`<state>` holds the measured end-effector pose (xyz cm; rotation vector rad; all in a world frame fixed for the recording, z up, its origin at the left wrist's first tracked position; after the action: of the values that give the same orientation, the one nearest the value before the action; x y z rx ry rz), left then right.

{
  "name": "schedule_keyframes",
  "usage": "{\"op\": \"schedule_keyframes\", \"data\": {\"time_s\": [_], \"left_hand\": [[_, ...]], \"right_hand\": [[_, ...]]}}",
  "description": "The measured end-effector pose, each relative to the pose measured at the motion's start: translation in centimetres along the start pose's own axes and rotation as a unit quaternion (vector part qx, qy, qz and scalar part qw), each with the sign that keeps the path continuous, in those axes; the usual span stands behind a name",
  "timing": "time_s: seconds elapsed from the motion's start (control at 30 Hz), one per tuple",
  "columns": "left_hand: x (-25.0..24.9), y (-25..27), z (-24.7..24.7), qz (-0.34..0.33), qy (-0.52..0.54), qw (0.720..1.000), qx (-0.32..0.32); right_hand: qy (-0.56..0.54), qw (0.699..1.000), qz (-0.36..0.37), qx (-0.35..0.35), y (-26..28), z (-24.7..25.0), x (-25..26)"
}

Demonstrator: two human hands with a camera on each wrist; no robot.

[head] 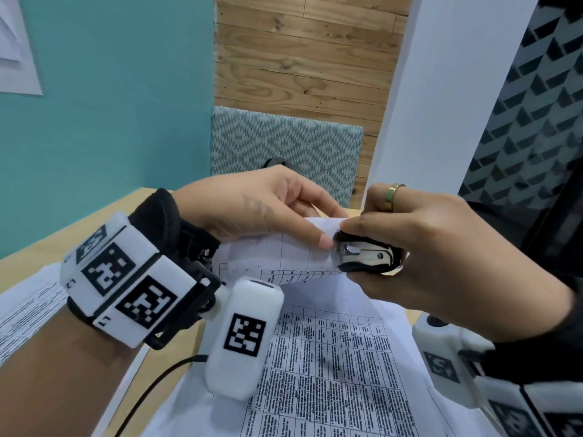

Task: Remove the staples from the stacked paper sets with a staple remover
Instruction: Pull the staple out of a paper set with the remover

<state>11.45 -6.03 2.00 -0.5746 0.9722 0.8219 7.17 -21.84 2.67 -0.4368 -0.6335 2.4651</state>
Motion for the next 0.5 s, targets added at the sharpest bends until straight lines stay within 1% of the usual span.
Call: {"op": "schedule_keyframes", "data": {"time_s": [0.1,0.23,0.37,0.5], "left_hand": [[-0.07,-0.15,-0.21,-0.014,-0.037,0.999,-0.038],[-0.09,-0.27,-0.71,-0.018,-0.046,0.998,-0.048],[-0.21,-0.31,-0.68,-0.028,-0.038,0.997,-0.063],[-0.32,-0.32,-0.66,-0.018,0.02,0.998,-0.059]], "right_hand": [[-0.001,1.0,-0.001,-0.011,0.03,0.23,0.09],[0.016,1.0,0.002,-0.019,0.07,0.15,0.06],[0.018,0.999,0.002,-0.028,0.02,0.4,0.11],[0.018,0.999,0.003,-0.037,-0.1,0.65,0.44]]}}
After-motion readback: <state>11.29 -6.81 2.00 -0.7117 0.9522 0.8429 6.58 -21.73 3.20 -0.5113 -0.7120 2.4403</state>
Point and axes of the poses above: each hand's wrist, its own y-axis away from the middle knuckle, its own z-axis out of the back of the hand, x = y × z, the point moved 3 cm from there along -y, towards the middle knuckle, and after that the axes turned 4 degrees about -y, right-handed, at the moved point
